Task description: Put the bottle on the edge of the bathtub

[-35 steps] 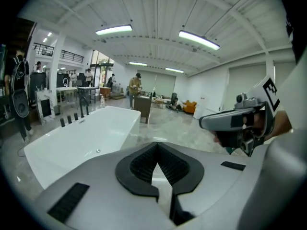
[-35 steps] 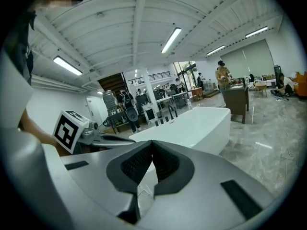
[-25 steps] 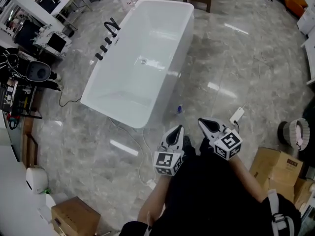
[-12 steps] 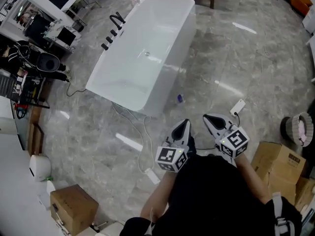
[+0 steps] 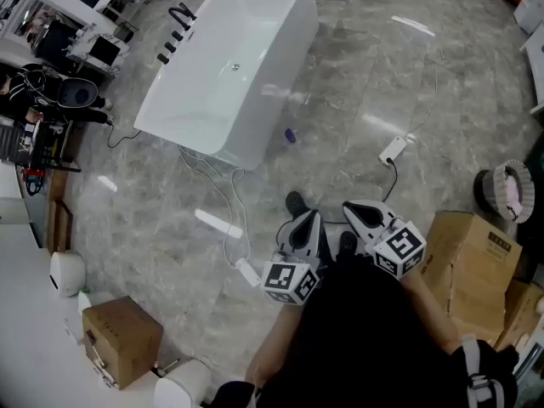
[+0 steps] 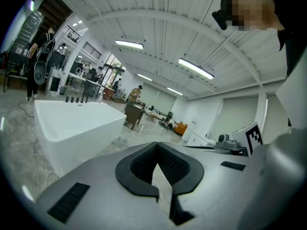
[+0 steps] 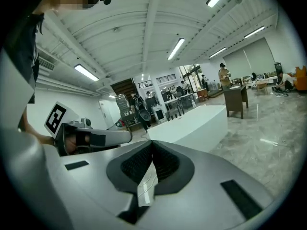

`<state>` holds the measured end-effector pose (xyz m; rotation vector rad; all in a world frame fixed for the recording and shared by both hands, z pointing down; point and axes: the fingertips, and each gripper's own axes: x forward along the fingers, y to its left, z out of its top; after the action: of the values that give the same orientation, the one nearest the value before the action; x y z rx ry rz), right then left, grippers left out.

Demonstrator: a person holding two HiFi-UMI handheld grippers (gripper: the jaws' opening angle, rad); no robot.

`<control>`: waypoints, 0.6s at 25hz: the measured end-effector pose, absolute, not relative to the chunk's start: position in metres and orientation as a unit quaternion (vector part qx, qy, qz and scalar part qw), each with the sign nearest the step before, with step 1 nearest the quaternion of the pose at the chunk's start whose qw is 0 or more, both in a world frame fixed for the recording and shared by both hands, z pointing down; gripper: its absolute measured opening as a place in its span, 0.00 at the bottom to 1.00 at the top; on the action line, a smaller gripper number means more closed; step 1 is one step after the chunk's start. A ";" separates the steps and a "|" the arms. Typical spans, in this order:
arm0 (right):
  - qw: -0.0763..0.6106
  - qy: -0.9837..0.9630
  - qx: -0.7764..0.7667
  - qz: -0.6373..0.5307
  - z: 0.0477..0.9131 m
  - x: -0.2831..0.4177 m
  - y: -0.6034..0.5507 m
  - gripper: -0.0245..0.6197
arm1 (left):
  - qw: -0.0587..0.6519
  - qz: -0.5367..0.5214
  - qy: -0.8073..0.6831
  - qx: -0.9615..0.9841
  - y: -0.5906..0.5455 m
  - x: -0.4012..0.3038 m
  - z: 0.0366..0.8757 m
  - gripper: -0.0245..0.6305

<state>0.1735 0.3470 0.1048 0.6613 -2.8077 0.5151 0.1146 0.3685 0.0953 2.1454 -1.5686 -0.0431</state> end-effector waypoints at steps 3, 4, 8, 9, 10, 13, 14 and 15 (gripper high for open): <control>0.101 -0.959 0.201 0.171 0.100 0.173 0.355 0.05 | 0.224 -0.015 -0.591 0.775 0.380 0.112 0.083 0.06; 0.100 -0.961 0.196 0.169 0.099 0.173 0.357 0.05 | 0.218 -0.018 -0.595 0.773 0.383 0.110 0.079 0.06; 0.089 -0.968 0.182 0.145 0.085 0.171 0.366 0.05 | 0.193 -0.029 -0.609 0.769 0.400 0.099 0.061 0.06; 0.085 -0.970 0.180 0.140 0.080 0.169 0.367 0.05 | 0.187 -0.029 -0.611 0.768 0.404 0.096 0.057 0.06; 0.081 -0.971 0.179 0.136 0.076 0.168 0.369 0.05 | 0.181 -0.028 -0.612 0.769 0.408 0.093 0.054 0.06; 0.073 -0.974 0.170 0.134 0.066 0.162 0.375 0.05 | 0.170 -0.023 -0.607 0.776 0.420 0.089 0.046 0.06; 0.074 -0.975 0.163 0.130 0.065 0.160 0.378 0.05 | 0.164 -0.022 -0.608 0.777 0.423 0.089 0.044 0.06; 0.076 -0.977 0.158 0.125 0.065 0.157 0.380 0.05 | 0.160 -0.021 -0.610 0.776 0.426 0.088 0.044 0.06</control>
<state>0.1574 0.3799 0.0650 0.4726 -2.9280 0.3752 0.0881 0.4259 0.0440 2.2158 -1.7427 -0.0605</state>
